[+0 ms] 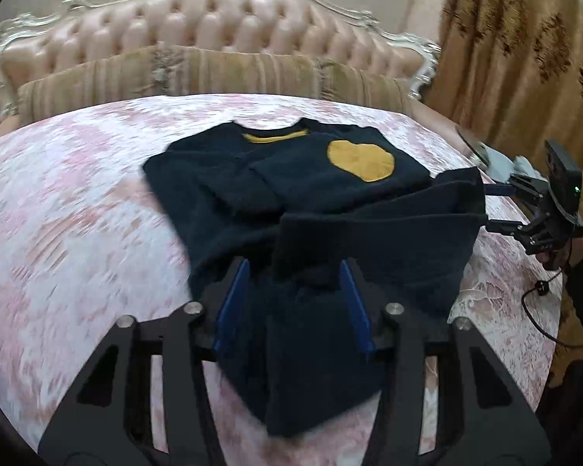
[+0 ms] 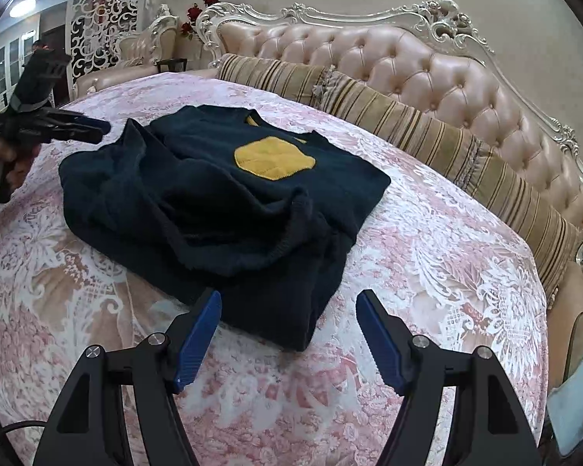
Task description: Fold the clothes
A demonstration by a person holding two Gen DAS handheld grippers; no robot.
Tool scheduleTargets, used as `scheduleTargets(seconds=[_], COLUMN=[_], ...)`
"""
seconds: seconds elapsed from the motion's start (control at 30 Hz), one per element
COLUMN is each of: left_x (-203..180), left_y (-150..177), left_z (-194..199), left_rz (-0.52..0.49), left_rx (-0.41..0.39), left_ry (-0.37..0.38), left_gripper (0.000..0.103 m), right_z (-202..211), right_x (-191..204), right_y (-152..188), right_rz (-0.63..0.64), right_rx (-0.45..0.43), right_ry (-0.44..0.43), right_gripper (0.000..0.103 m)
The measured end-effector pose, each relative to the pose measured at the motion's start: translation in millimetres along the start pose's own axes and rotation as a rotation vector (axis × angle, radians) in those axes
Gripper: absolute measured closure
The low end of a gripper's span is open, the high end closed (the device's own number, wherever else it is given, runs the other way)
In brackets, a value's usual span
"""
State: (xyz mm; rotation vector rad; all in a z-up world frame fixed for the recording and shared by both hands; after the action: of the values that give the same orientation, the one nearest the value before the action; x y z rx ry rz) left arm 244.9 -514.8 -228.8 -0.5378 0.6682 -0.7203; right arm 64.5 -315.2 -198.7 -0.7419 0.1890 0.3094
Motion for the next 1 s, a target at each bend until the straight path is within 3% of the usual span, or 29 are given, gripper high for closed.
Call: scheduleTargets(seconds=[0.13, 0.2, 0.47, 0.63, 0.77, 1.0], left_x=[-3, -1, 43, 47, 48, 49], left_y=[-7, -11, -26, -22, -20, -21], left_z=[-20, -24, -2, -3, -2, -5], left_rz=[-0.047, -0.035, 0.187, 0.206, 0.213, 0.209], left_rx=[0.036, 0.05, -0.078, -0.085, -0.089, -0.087], left_ry=[0.043, 0.064, 0.026, 0.028, 0.029, 0.034], left_gripper=[0.061, 0.098, 0.097, 0.097, 0.096, 0.096], right_z=[-3, -3, -4, -12, -27, -59], right_x=[-6, -9, -17, -14, -22, -30], right_y=[8, 10, -6, -29, -48, -64], right_rz=[-0.017, -0.019, -0.011, 0.058, 0.039, -0.016], right_rx=[0.014, 0.021, -0.033, -0.081, -0.12, -0.154], right_ry=[-0.001, 0.001, -0.011, -0.044, -0.114, -0.302], right_gripper=[0.03, 0.03, 0.03, 0.026, 0.024, 0.024])
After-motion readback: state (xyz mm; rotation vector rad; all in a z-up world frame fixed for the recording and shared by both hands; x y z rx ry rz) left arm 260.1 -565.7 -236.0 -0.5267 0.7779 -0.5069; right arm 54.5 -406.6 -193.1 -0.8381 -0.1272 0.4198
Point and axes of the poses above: each gripper's, at about its wrist camera, not at the fingertips, and z roughly against the way its jaws point, x to its left, y to its underside, the point moved 8 cm from there along -z, roughly the way its jaws point, and after that the axes turned 12 degrees about z, right-handed, at the moved point
